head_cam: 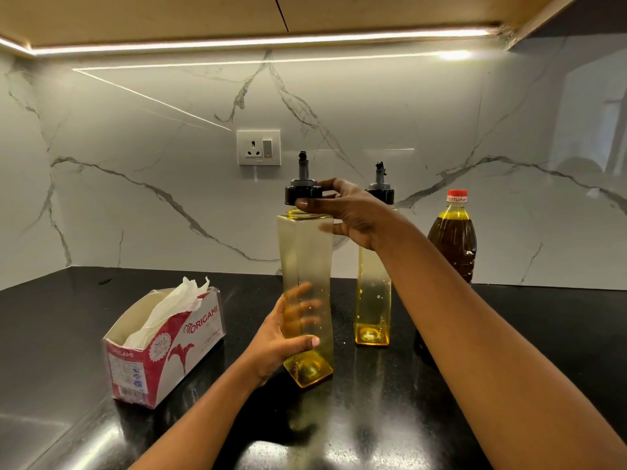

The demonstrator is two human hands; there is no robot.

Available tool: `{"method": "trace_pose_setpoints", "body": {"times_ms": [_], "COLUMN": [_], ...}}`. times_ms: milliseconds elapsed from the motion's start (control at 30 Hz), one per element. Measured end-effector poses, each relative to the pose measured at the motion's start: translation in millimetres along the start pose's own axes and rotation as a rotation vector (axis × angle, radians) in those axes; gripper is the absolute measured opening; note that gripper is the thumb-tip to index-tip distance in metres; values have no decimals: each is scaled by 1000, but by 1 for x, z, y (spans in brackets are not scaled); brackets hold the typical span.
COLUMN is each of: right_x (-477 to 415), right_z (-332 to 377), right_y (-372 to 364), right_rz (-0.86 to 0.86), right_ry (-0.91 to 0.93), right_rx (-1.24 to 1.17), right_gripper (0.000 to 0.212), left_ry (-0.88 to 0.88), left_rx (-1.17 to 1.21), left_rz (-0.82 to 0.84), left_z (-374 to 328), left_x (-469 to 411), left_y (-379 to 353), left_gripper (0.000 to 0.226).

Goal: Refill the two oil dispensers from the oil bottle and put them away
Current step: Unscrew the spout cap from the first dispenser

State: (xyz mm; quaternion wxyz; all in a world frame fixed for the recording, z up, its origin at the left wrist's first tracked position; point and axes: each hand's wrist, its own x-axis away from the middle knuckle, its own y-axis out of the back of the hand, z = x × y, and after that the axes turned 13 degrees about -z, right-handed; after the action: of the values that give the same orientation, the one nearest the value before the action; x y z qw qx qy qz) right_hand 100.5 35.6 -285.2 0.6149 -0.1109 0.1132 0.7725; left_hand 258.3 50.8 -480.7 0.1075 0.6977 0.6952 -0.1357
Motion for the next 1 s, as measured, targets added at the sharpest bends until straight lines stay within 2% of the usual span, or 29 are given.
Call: {"method": "trace_pose_setpoints", "body": {"times_ms": [100, 167, 333, 500, 633, 767, 1000], "right_x": [0, 0, 5, -2, -4, -1, 3], "right_z": [0, 0, 3, 1, -5, -7, -5], "right_y": [11, 13, -3, -15, -1, 11, -2], "right_rz": [-24, -15, 73, -1, 2, 20, 55], "right_ry": [40, 71, 120, 96, 22, 49, 118], "right_rx": [-5, 45, 180, 139, -24, -80, 95], "right_gripper": [31, 31, 57, 74, 54, 35, 54], "left_ry": [-17, -23, -25, -24, -31, -29, -24], "left_rx": [-1, -4, -15, -21, -32, -33, -34], "left_rz": [-2, -5, -6, -12, -10, -8, -20], "left_z": [2, 2, 2, 3, 4, 4, 2], "left_x": [0, 0, 0, -1, -1, -1, 0], "left_y": [1, 1, -1, 0, 0, 0, -2], "left_gripper": [87, 86, 85, 86, 85, 85, 84]}}
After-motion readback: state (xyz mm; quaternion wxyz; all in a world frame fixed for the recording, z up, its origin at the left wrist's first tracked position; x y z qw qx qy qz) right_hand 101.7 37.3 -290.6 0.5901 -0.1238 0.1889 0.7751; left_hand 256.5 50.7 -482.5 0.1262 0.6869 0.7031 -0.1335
